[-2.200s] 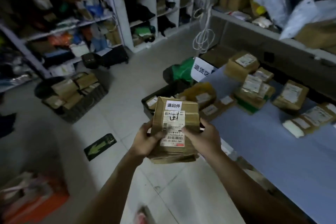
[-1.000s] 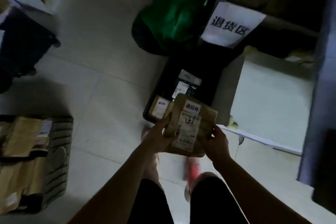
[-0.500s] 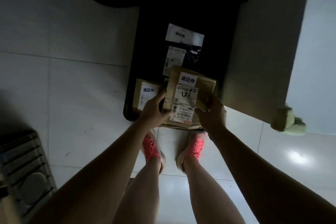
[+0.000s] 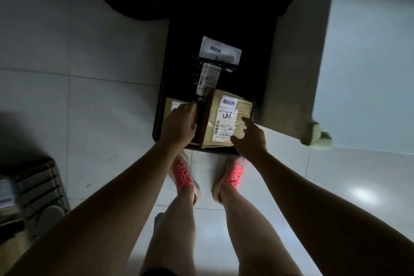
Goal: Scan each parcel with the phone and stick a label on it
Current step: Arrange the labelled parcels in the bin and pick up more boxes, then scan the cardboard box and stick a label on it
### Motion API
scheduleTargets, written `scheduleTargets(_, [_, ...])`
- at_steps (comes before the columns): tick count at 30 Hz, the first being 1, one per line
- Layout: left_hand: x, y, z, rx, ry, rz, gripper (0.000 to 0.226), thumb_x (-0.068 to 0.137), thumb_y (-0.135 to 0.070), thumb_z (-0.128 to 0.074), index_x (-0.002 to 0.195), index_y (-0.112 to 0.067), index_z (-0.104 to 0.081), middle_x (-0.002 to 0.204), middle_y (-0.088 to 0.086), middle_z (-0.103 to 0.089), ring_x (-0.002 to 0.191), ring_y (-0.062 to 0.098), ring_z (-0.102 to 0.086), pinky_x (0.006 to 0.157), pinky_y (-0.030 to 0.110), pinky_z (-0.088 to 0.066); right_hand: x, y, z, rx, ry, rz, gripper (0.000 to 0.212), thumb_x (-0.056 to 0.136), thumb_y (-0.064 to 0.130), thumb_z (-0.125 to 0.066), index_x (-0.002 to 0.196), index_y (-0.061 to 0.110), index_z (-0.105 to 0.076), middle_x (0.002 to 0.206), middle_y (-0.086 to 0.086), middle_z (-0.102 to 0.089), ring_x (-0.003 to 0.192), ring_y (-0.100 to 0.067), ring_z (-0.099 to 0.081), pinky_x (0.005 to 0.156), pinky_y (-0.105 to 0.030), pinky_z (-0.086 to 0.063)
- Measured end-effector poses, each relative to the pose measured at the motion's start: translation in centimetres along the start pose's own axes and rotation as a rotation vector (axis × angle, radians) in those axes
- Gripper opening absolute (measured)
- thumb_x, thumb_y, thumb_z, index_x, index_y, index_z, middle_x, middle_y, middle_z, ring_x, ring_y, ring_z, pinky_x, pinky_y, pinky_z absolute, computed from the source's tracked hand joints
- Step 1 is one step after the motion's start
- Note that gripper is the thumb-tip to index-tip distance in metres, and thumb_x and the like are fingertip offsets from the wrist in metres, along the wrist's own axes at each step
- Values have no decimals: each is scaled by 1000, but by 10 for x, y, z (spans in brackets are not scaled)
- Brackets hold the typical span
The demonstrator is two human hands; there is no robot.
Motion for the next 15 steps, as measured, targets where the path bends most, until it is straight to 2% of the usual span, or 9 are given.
scheduleTargets(4, [-46, -39, 113, 267, -147, -111, 69, 92, -30, -66, 153, -17, -34, 151, 10, -44, 135, 30, -46, 105, 45, -46, -73, 60, 64, -148, -76, 220, 68, 87, 24, -71, 149, 26, -43, 152, 0, -48, 136, -25, -49, 104, -45, -49])
scheduleTargets(7, [-92, -74, 199, 422, -275, -159, 69, 89, -31, -68, 150, -18, -38, 144, 13, -47, 130, 32, -48, 102, 47, -44, -133, 103, 128, -232, -151, 326, 66, 87, 28, -72, 147, 32, -45, 158, 4, -41, 140, -25, -44, 102, -49, -51])
scheduleTargets(9, [-118, -96, 245, 482, -337, -155, 68, 89, -32, -67, 148, -19, -37, 145, 12, -45, 133, 32, -43, 106, 49, -39, -168, 127, 169, -250, -226, 355, 67, 86, 31, -74, 147, 34, -45, 161, 6, -36, 141, -24, -45, 103, -49, -51])
scheduleTargets(15, [-200, -182, 366, 601, -485, -244, 70, 89, -49, -60, 148, -19, -37, 151, 10, -41, 141, 33, -34, 113, 53, -29, -297, 156, 285, -303, -493, 346, 59, 81, 35, -73, 136, 35, -54, 147, 5, -51, 128, -24, -55, 101, -40, -49])
Point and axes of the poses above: each hand's wrist, its own x-axis towards the middle knuckle, its own z-axis out of the back of the hand, y = z × x, the point moved 1 cm from there along x, towards the middle knuckle
